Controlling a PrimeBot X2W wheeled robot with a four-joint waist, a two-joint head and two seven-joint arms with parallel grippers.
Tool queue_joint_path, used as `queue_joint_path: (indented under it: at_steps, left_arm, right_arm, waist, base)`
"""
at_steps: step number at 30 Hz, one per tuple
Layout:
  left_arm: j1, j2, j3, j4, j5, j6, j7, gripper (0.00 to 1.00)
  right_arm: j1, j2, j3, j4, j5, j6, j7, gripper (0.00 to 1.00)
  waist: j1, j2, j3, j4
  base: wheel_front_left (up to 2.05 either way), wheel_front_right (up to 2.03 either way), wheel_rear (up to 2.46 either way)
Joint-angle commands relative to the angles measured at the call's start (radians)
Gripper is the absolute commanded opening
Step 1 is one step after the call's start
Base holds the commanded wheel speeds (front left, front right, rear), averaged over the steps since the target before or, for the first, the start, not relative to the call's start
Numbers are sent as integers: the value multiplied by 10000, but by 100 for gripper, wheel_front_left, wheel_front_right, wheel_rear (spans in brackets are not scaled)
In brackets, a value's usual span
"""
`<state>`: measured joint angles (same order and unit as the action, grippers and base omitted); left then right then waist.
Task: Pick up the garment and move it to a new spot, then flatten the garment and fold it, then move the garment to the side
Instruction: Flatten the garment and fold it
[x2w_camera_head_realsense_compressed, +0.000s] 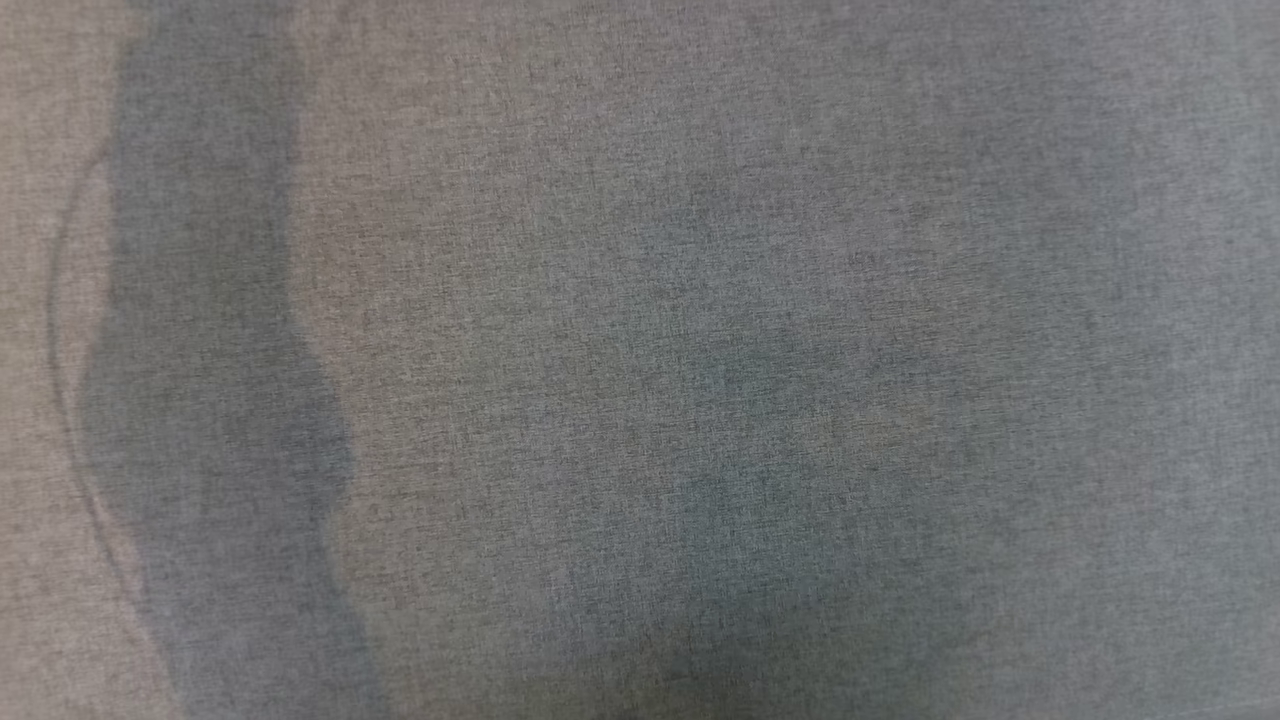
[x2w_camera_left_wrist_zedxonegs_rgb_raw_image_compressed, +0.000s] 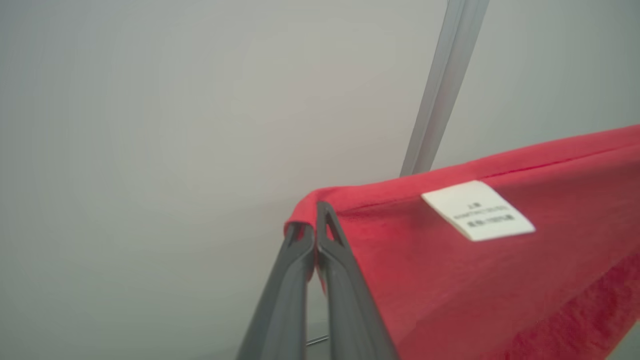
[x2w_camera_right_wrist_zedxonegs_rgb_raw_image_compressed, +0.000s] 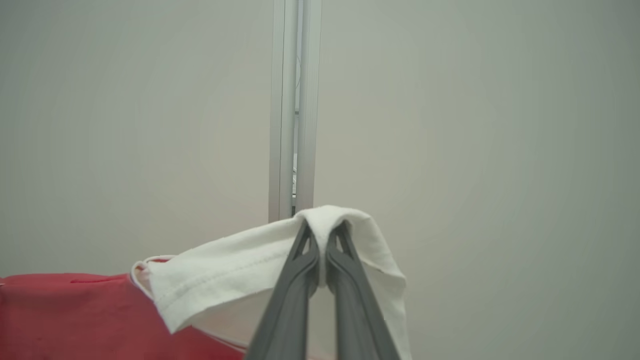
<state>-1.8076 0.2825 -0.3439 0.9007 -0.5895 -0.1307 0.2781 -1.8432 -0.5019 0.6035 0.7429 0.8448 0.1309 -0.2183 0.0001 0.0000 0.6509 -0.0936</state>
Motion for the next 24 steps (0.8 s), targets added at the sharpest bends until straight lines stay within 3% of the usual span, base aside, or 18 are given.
queue_joint_path:
  at_steps: [1,6,14,24]
  left_arm:
    - [-202,45,-88,187,-54,3,-159,0]
    - [-392,87,-547,897,-408,3,-341,0]
    - [977,359,-1832,803,-1420,1,207,0]
    - [4674,1718,-3581,-855,-3738,1,1367,0]
  right_arm:
    - [-248,-29,57,142,-93,0,-183,0]
    - [-285,251,851,327,10,0,-351,0]
    - [1001,199,2440,-44,853,0,-380,0]
    - [4259,-382,4664,-1192,2694,1,641,0]
  waist:
    - [-1,0,69,-10]
    - [-1,0,230,-28]
    - [-1,0,-217,20]
    - [-1,0,-2370,-58]
  base:
    - [0,0,0]
    - [0,0,0]
    - [0,0,0]
    - [0,0,0]
